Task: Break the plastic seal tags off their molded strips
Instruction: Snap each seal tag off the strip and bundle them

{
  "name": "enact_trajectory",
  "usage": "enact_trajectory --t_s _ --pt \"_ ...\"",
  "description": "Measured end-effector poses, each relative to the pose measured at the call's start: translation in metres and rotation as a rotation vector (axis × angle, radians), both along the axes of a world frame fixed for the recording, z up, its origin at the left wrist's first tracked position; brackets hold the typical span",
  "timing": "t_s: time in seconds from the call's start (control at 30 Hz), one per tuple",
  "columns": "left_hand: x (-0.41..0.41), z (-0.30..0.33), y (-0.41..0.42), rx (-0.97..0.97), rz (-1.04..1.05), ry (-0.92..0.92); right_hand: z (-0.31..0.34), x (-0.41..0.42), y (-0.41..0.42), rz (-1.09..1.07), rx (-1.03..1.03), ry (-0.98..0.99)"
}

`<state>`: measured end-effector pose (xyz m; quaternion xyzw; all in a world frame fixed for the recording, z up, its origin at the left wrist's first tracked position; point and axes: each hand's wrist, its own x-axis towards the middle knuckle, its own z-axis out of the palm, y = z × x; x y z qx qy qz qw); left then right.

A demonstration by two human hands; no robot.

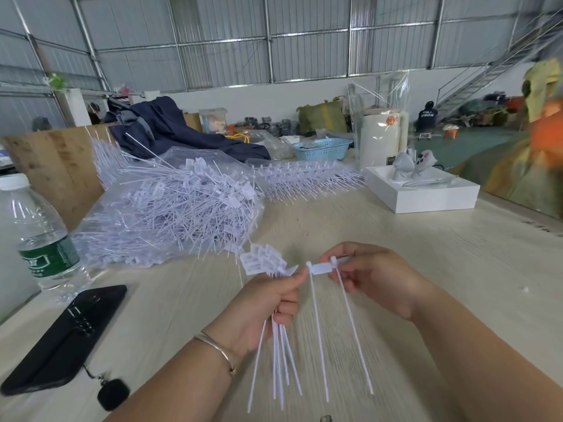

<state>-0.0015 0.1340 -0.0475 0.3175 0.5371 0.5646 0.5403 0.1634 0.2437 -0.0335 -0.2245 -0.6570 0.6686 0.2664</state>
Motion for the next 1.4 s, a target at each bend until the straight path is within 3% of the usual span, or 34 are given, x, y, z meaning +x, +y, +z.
enact_trajectory --t_s 0.1,0.3,0.63,0.8,0.93,1.03,1.13,1.3,1.4 --pt "0.001 -0.001 0.001 -0.002 0.12 -0.021 0.001 -0.007 -0.01 -0.002 -0.065 0.048" --pt "0.003 0.002 -0.003 0.057 0.055 0.105 0.001 -0.012 -0.02 -0.003 0.027 0.069" --pt "0.007 0.003 -0.003 0.124 0.067 0.051 -0.003 -0.009 -0.011 0.049 -0.121 0.132" --pt "0.005 0.003 -0.005 0.085 0.07 0.07 -0.009 -0.008 -0.01 -0.033 0.068 0.011" --pt "0.006 0.003 -0.008 0.086 -0.066 -0.037 -0.004 -0.009 -0.016 0.072 0.038 0.085" --pt "0.012 0.005 -0.012 0.126 -0.273 -0.059 -0.001 -0.011 -0.025 0.161 0.134 0.059" --pt "0.017 0.006 -0.013 0.164 -0.326 -0.096 0.003 -0.014 -0.031 0.127 0.199 0.026" --pt "0.014 0.009 -0.005 0.273 -0.07 -0.198 0.01 -0.007 -0.019 0.135 -0.138 0.306" --pt "0.012 0.008 -0.003 0.309 -0.031 -0.16 0.009 -0.004 -0.015 0.234 -0.208 0.313"
